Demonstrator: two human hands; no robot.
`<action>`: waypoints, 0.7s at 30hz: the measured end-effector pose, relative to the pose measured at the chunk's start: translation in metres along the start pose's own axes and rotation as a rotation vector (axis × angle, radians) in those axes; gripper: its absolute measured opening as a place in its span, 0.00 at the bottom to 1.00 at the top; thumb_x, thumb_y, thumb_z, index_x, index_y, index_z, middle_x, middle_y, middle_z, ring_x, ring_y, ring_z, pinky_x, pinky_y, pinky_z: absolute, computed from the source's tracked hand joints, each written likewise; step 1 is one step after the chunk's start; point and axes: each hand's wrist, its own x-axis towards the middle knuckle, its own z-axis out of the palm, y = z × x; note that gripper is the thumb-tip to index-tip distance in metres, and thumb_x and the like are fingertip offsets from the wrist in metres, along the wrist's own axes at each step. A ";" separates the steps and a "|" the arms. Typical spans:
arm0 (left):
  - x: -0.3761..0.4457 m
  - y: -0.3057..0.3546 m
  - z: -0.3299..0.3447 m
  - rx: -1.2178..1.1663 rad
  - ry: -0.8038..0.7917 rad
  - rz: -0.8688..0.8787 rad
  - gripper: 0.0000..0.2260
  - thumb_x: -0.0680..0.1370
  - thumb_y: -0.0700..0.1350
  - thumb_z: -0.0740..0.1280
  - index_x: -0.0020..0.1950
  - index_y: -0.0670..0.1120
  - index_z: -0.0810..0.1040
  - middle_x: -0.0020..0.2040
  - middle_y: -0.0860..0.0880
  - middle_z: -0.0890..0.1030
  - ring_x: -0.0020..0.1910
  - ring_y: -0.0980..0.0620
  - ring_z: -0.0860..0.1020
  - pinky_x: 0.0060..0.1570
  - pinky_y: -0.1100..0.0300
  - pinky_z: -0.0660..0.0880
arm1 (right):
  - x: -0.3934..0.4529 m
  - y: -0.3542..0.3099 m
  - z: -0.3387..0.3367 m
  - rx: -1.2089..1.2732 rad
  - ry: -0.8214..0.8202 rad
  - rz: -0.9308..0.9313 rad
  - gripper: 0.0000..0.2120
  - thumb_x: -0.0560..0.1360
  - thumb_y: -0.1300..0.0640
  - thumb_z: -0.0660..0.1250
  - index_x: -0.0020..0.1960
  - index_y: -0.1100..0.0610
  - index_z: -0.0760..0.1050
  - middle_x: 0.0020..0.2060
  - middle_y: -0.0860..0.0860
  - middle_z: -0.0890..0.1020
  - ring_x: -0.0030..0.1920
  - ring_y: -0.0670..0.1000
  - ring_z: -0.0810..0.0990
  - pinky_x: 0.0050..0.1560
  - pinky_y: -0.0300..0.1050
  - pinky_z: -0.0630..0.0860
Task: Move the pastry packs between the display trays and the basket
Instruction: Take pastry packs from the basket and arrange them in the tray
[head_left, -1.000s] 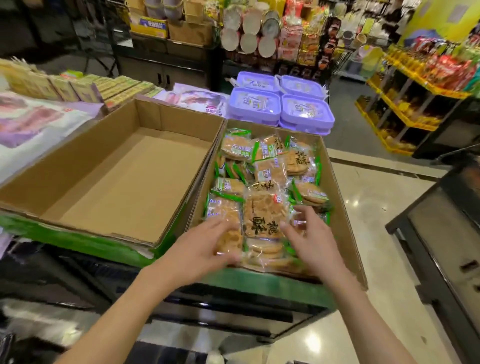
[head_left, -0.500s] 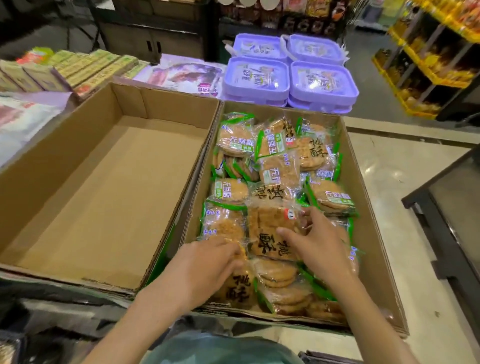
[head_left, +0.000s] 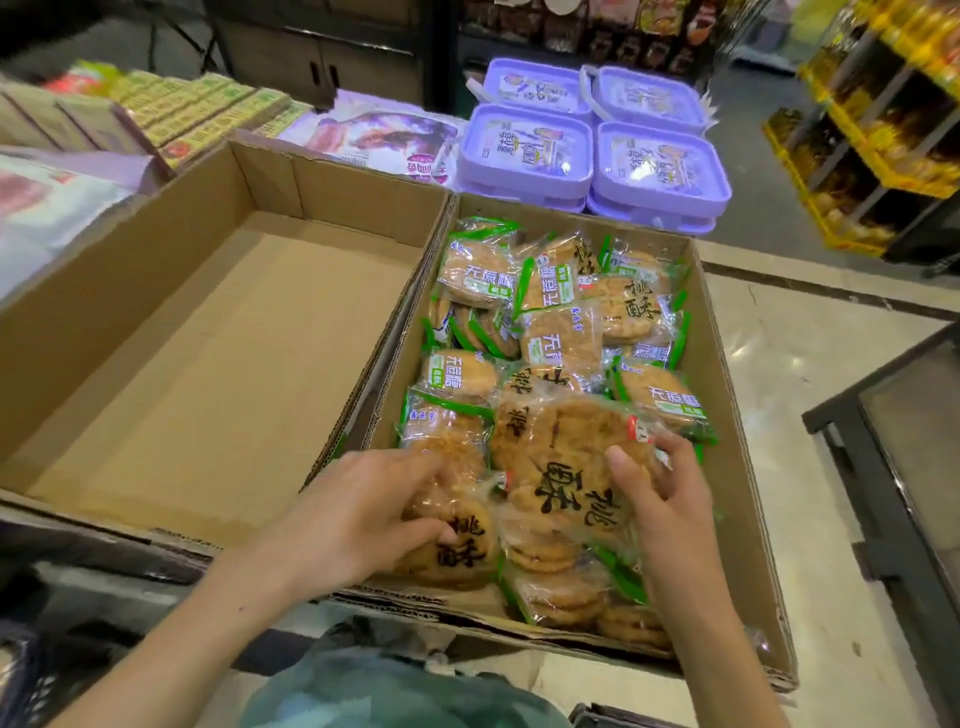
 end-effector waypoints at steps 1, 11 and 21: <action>-0.006 -0.001 -0.005 -0.083 0.059 -0.022 0.17 0.73 0.63 0.71 0.57 0.59 0.76 0.43 0.61 0.80 0.44 0.62 0.78 0.45 0.60 0.76 | -0.001 -0.002 -0.001 0.068 0.006 0.006 0.31 0.61 0.26 0.74 0.60 0.35 0.73 0.63 0.51 0.78 0.58 0.51 0.82 0.61 0.62 0.78; -0.108 -0.022 -0.048 -0.735 0.836 -0.336 0.15 0.77 0.57 0.71 0.54 0.49 0.74 0.46 0.38 0.77 0.37 0.44 0.78 0.35 0.50 0.78 | -0.031 -0.047 0.075 0.358 -0.166 -0.056 0.14 0.74 0.54 0.72 0.59 0.51 0.76 0.48 0.48 0.85 0.47 0.45 0.83 0.42 0.37 0.80; -0.376 -0.092 -0.011 -1.000 1.426 -0.742 0.09 0.73 0.53 0.71 0.51 0.58 0.78 0.48 0.53 0.85 0.46 0.53 0.84 0.37 0.58 0.79 | -0.212 -0.059 0.294 0.286 -0.962 0.039 0.19 0.71 0.60 0.72 0.62 0.58 0.77 0.51 0.56 0.86 0.49 0.54 0.85 0.48 0.52 0.83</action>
